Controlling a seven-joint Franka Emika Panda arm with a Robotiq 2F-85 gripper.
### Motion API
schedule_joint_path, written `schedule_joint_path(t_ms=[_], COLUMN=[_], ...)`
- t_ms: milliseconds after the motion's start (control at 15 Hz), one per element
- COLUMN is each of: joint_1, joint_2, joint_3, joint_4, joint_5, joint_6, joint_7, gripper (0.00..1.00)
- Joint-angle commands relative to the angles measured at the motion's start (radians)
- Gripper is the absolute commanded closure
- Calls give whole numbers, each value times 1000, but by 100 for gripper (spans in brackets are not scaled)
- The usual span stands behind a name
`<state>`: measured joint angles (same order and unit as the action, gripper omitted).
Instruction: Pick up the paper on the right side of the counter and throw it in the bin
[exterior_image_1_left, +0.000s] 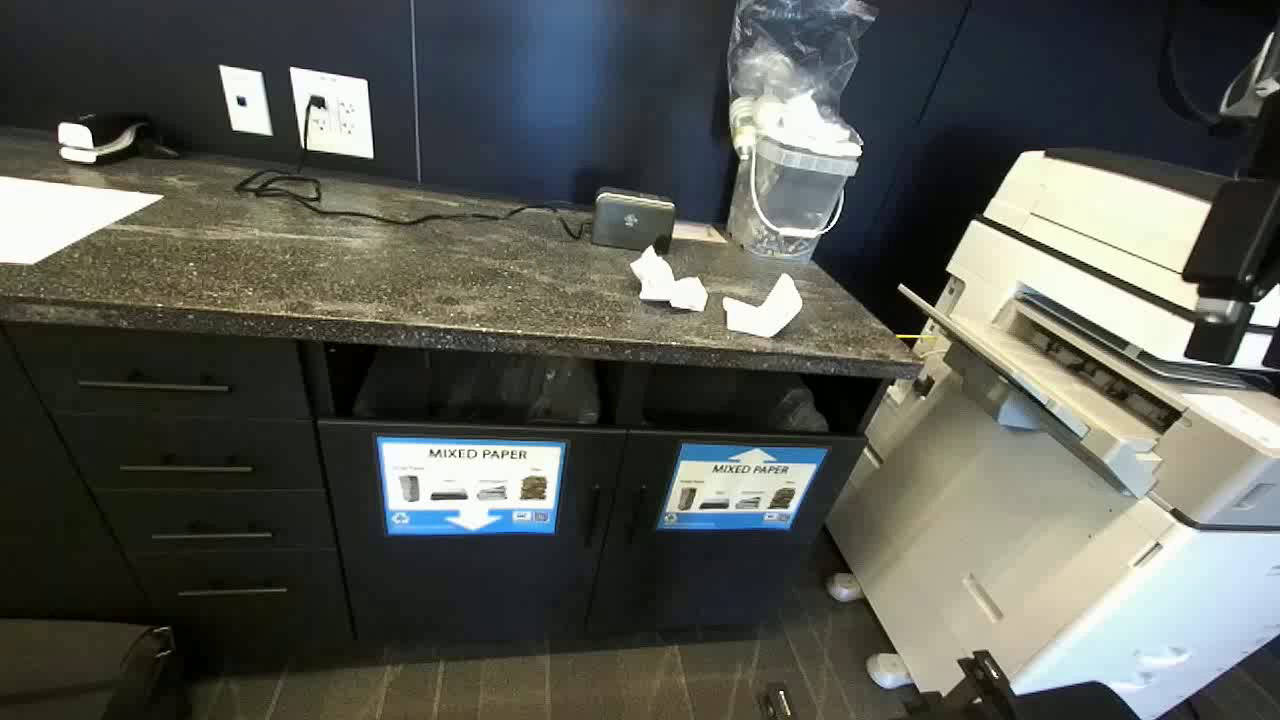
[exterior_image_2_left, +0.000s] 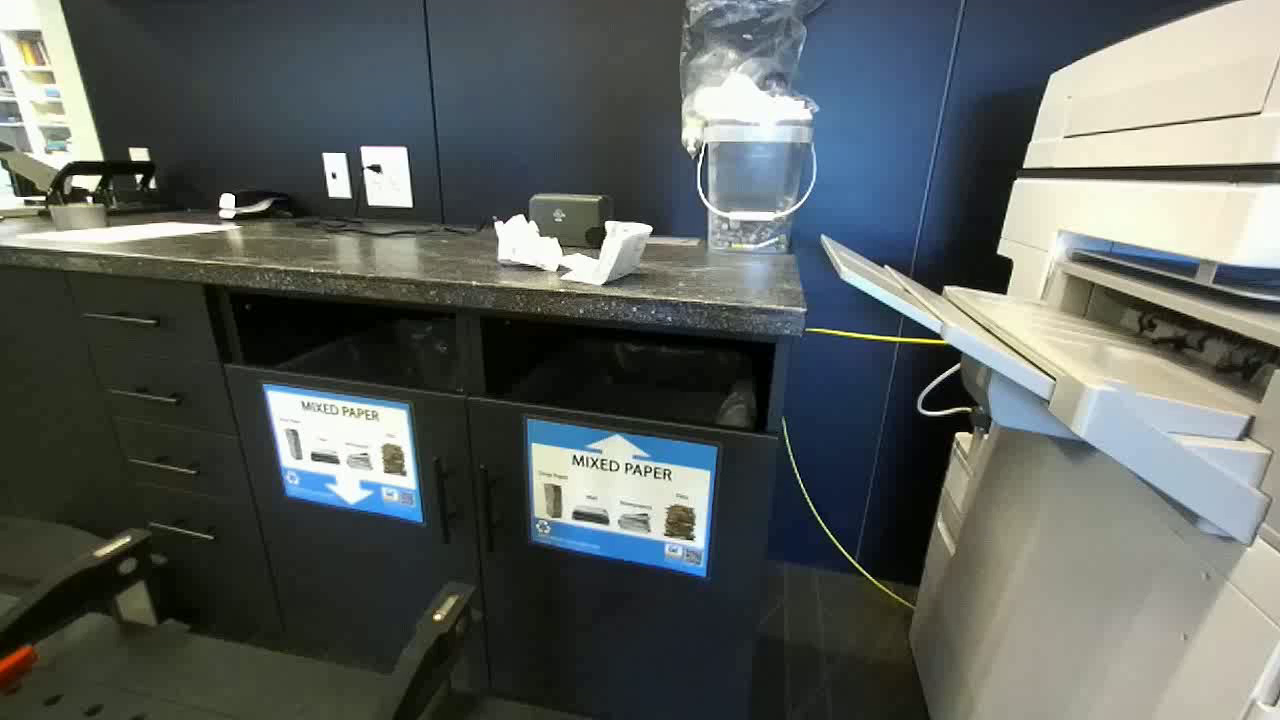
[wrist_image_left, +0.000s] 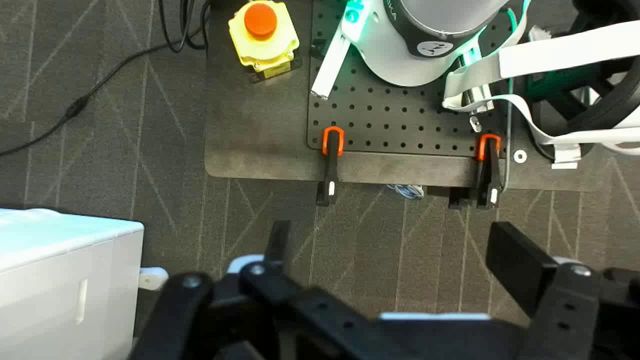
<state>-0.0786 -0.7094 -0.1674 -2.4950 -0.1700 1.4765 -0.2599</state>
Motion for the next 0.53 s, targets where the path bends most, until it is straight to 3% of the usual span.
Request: schedule_joint_path(t_ms=[0, 467], joint_1=[6, -1], joint_2=[-1, 19], joint_3=[-4, -8], joint_4=[3, 21], joint_5=[-2, -4], joint_6=[-1, 35], joint_7=[3, 23], gripper=[0, 0])
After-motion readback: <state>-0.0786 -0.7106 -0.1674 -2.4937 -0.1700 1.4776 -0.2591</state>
